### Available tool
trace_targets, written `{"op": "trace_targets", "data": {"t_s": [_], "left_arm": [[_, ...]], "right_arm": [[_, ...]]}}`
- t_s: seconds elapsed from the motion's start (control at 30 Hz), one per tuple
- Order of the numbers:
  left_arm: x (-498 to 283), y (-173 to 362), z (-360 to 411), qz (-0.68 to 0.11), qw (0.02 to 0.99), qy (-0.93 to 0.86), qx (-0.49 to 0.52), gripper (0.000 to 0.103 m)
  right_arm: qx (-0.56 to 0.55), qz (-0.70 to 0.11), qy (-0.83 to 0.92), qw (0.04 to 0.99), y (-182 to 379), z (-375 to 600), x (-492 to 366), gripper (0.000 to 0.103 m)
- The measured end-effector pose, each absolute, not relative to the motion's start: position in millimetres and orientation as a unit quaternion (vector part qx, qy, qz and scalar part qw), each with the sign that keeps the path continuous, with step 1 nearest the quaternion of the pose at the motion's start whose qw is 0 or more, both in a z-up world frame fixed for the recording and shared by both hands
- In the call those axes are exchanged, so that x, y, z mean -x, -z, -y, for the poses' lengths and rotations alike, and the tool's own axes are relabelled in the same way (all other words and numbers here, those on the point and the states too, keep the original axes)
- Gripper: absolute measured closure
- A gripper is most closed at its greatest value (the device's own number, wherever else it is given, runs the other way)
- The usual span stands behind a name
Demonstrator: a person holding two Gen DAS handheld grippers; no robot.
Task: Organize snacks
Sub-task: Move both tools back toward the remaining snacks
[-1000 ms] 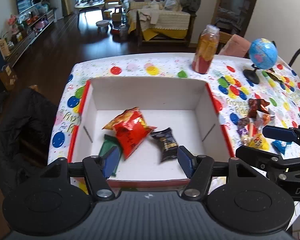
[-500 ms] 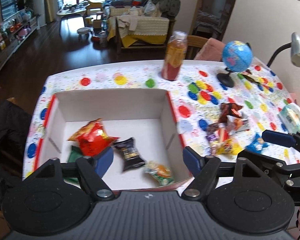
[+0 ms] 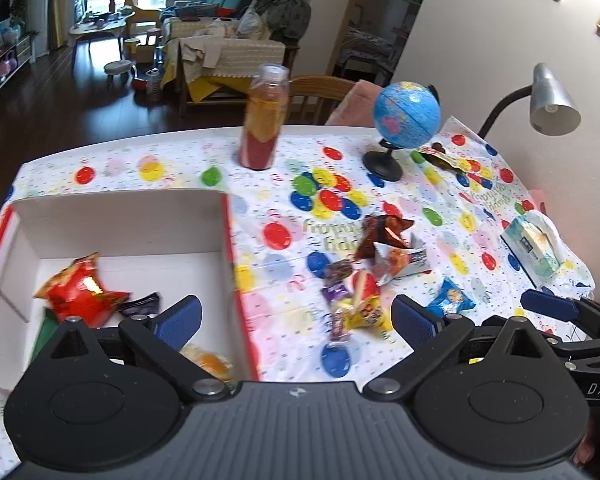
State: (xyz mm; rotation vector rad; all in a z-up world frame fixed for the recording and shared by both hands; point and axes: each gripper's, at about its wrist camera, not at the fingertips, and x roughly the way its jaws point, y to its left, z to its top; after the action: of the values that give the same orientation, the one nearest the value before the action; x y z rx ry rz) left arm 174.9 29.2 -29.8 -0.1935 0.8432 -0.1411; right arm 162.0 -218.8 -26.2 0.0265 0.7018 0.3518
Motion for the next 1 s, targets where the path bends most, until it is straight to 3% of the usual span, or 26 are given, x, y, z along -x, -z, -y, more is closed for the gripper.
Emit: {"op": "trace_targets", "data": {"t_s": [0.13, 1.0], "left_arm": [[-186.2, 40.2, -3.4, -0.418, 0.901, 0.080, 0.084, 0.001], [-245.0, 130.3, 109.8, -0.473, 0.877, 0.087, 0.005, 0.001]], "right_arm": [[-0.019, -0.341, -0.149, 0.928, 33.3, 244.2, -164.7, 0.001], [-0.043, -0.432, -0.059, 0.899, 116.7, 337.0, -242.6, 0.004]]}}
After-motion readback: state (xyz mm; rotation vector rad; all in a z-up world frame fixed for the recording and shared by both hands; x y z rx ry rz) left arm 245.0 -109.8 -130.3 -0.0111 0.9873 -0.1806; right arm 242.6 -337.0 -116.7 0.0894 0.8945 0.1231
